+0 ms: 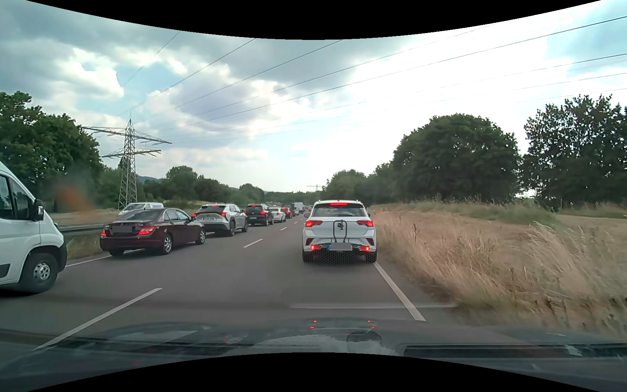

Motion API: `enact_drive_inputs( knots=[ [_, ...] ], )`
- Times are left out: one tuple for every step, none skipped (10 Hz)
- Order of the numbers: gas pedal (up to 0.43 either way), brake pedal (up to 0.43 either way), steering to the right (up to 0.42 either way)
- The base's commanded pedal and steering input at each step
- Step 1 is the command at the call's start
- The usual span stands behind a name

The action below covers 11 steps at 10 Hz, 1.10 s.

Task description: Follow the waypoints while adhering to traffic rules and regulations

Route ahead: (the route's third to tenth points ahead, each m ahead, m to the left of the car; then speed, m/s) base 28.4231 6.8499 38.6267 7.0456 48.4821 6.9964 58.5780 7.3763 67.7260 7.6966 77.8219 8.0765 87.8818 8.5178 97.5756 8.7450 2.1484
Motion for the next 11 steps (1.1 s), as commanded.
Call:
enact_drive_inputs(
  knots=[
    [0.0,0.201,-0.005],
    [0.0,0.201,-0.005],
    [0.0,0.195,-0.005],
    [0.0,0.195,-0.005],
    [0.0,0.195,-0.005],
    [0.0,0.183,-0.005],
    [0.0,0.177,-0.005],
    [0.0,0.177,-0.005],
    [0.0,0.183,-0.005],
    [0.0,0.177,-0.005],
    [0.0,0.171,-0.005]
  ],
)
